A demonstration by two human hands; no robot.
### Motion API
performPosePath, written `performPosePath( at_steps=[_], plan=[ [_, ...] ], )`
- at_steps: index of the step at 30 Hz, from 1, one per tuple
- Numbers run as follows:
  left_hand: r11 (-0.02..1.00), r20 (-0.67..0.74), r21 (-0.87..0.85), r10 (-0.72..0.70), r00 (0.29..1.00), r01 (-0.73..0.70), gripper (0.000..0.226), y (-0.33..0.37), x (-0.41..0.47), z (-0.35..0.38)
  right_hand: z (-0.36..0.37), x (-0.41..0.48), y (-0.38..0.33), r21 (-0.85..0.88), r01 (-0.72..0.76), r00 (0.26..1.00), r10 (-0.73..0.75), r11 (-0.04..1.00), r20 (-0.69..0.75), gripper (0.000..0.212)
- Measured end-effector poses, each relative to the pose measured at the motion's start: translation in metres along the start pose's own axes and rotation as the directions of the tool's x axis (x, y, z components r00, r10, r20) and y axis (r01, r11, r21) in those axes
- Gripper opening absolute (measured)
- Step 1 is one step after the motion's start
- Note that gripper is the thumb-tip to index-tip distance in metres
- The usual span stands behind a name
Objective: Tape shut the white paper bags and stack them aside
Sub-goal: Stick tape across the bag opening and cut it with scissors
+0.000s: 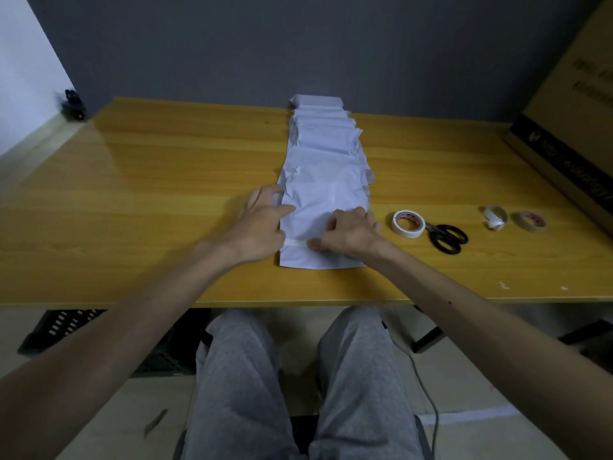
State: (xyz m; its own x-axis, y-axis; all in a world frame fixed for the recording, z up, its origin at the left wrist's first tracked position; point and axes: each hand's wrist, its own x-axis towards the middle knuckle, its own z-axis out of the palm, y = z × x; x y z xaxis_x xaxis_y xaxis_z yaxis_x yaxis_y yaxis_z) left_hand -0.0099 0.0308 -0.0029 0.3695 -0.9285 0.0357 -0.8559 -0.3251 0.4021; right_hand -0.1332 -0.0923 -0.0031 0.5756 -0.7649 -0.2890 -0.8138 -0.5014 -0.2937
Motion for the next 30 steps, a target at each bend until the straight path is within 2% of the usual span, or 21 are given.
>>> performPosePath(
  at_steps=[2, 4, 6, 11, 15, 22, 30],
  plan=[
    [0.999, -0.009, 0.006, 0.048, 0.999, -0.048, 0.049, 0.002, 0.002, 0.003, 0.001, -0.001, 0.0, 0.008, -0.007, 1.0, 0.007, 1.0, -0.002, 0.052],
    [0.992, 0.097, 0.093, 0.072, 0.993, -0.081, 0.048, 0.005, 0.003, 0.011, 0.001, -0.001, -0.001, 0.01, -0.005, 1.0, 0.005, 1.0, -0.011, 0.05],
    [0.981, 0.203, 0.177, 0.04, 0.978, -0.077, 0.05, 0.004, 0.002, 0.021, 0.001, -0.002, -0.003, 0.002, 0.0, 1.0, 0.0, 1.0, -0.017, 0.049],
    [0.963, 0.29, 0.267, -0.061, 0.955, -0.019, 0.054, -0.001, -0.002, 0.03, 0.001, -0.003, -0.003, -0.025, 0.005, 1.0, -0.005, 1.0, 0.007, 0.051],
    [0.953, 0.306, 0.302, -0.074, 0.949, -0.023, 0.054, -0.001, -0.005, 0.028, -0.004, 0.0, -0.004, -0.065, 0.0, 0.999, 0.003, 0.998, 0.04, 0.058],
    [0.951, 0.314, 0.31, -0.098, 0.944, -0.004, 0.053, 0.004, -0.005, 0.024, -0.013, 0.0, 0.011, -0.046, -0.029, 0.999, 0.031, 0.999, 0.044, 0.082],
    [0.948, 0.323, 0.319, -0.109, 0.94, 0.0, 0.052, 0.003, -0.004, 0.023, -0.024, 0.003, 0.037, -0.033, -0.023, 0.999, 0.024, 0.999, 0.043, 0.088]
  ],
)
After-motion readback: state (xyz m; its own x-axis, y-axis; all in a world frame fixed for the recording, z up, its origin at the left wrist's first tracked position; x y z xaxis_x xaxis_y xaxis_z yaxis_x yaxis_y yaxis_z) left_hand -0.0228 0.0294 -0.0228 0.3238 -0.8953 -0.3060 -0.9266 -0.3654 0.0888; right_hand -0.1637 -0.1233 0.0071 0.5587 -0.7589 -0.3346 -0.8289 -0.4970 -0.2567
